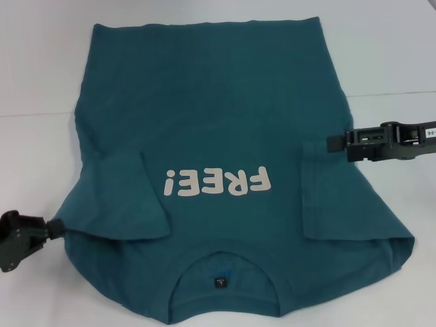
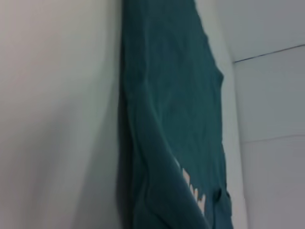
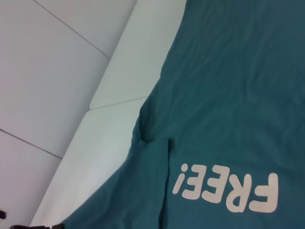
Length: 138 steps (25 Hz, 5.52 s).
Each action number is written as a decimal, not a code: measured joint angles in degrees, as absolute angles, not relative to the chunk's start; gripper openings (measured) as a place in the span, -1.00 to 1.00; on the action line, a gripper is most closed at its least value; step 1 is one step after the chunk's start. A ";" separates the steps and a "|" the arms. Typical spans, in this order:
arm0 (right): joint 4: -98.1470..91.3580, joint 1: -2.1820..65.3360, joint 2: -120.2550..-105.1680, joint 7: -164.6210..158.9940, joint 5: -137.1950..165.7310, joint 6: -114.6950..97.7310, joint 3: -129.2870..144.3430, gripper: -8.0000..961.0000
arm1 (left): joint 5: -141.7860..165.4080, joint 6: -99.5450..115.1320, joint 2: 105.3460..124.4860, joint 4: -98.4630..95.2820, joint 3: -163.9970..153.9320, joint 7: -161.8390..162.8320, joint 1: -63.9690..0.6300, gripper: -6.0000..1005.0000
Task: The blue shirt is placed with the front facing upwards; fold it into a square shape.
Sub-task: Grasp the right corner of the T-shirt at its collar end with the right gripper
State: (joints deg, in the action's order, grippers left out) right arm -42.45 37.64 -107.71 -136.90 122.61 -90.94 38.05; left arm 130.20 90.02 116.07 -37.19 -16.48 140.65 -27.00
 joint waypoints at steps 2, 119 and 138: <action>-42.45 37.32 -107.67 -136.86 122.63 -90.99 38.05 0.89 | 130.18 90.23 115.85 -36.61 -15.86 139.87 -27.14 -0.98; -40.82 40.69 -112.08 -148.14 152.69 -81.53 43.50 -0.16 | 130.08 86.48 116.37 -35.59 -15.52 140.15 -27.74 -0.99; -43.33 40.66 -110.79 -146.53 150.75 -87.09 43.07 -0.89 | 130.56 90.27 115.91 -38.64 -18.17 139.74 -27.33 -0.98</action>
State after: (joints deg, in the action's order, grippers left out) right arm -43.33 40.66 -110.79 -146.53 150.75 -87.09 43.07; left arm 130.56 90.27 115.91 -38.64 -18.17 139.74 -27.33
